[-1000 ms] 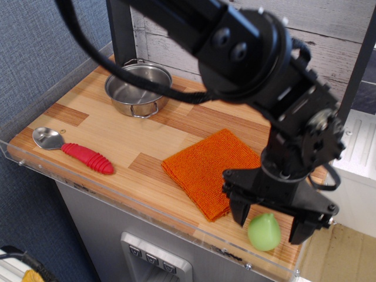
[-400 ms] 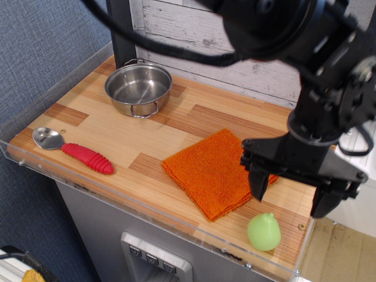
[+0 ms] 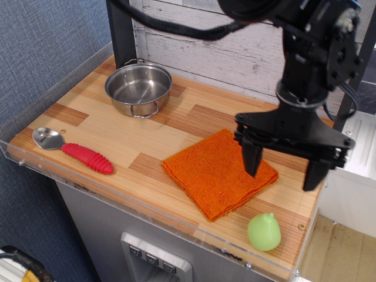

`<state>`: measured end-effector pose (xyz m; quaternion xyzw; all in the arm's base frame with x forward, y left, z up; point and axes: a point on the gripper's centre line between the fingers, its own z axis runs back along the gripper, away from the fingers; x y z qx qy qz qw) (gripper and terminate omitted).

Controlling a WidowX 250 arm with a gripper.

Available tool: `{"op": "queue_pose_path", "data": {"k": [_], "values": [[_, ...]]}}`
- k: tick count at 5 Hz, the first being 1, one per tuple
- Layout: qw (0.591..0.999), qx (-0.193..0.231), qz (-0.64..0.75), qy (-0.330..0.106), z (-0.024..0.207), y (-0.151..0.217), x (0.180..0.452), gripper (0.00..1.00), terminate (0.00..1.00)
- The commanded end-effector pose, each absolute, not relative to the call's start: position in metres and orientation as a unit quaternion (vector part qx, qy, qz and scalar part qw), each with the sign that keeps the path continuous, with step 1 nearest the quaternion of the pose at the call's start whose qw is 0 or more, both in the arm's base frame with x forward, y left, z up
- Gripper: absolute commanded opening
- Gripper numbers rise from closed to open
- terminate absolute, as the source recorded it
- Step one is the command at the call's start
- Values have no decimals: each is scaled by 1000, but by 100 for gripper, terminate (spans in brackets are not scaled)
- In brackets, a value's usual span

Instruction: Move the pear to the bottom right corner of the table.

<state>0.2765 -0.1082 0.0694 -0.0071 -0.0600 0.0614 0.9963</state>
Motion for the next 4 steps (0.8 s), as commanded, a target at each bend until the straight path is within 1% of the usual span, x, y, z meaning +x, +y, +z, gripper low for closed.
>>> {"op": "queue_pose_path", "data": {"k": [1, 2, 3, 4], "values": [[995, -37, 81, -46, 71, -57, 266, 100, 0], [991, -36, 120, -37, 67, -30, 247, 100, 0], [987, -23, 154, -30, 63, -7, 228, 100, 0], [984, -3, 175, -27, 64, 14, 219, 100, 0]]}}
